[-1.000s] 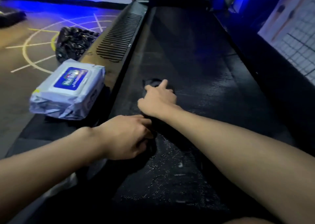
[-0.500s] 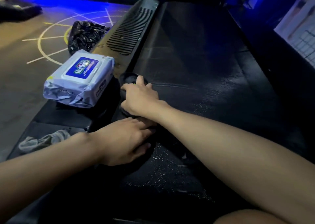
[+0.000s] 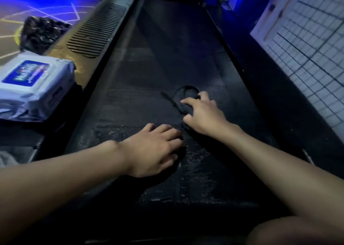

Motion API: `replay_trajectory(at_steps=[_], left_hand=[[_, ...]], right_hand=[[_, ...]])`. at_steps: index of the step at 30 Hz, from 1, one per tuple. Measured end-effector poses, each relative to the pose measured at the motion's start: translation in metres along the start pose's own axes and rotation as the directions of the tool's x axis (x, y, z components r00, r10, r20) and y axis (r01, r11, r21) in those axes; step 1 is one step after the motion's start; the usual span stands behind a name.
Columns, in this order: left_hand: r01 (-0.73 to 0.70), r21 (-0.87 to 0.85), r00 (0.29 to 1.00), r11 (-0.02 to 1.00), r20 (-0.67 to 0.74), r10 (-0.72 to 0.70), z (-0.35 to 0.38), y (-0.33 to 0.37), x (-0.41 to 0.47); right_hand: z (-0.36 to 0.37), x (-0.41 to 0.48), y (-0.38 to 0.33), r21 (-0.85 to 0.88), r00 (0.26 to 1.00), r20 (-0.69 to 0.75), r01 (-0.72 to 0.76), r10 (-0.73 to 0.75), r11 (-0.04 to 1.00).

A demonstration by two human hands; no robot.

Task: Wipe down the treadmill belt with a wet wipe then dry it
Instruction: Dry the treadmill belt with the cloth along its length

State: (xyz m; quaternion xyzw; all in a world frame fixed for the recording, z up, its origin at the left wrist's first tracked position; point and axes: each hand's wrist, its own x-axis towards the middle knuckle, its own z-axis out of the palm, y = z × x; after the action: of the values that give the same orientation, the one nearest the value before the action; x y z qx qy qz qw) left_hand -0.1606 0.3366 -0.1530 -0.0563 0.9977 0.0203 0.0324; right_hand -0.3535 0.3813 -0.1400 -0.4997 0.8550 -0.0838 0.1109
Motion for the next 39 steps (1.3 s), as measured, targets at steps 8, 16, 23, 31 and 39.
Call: replay_trajectory(at_steps=[8, 16, 23, 31, 39], left_hand=[[-0.137, -0.013, 0.990, 0.990, -0.032, 0.137, 0.005, 0.034, 0.059], [-0.206, -0.066, 0.974, 0.976, -0.106, 0.199, 0.011, 0.027, 0.051], [-0.212, -0.089, 0.973, 0.973, -0.109, 0.202, 0.013, 0.013, 0.019], [-0.136, -0.114, 0.989, 0.984, -0.073, 0.128, 0.006, -0.001, -0.038], [-0.050, -0.170, 0.999, 0.984, -0.007, 0.049, -0.003, -0.010, -0.092]], right_hand=[[-0.032, -0.045, 0.132, -0.039, 0.961, -0.016, -0.276, 0.276, 0.960], [-0.028, -0.064, 0.137, -0.074, 0.947, -0.083, -0.315, 0.309, 0.946], [-0.018, -0.060, 0.092, -0.061, 0.961, -0.082, -0.268, 0.262, 0.962], [0.012, -0.032, -0.033, -0.066, 1.000, -0.003, -0.002, 0.001, 0.998], [0.044, -0.025, -0.166, -0.020, 0.968, 0.049, 0.246, -0.245, 0.969]])
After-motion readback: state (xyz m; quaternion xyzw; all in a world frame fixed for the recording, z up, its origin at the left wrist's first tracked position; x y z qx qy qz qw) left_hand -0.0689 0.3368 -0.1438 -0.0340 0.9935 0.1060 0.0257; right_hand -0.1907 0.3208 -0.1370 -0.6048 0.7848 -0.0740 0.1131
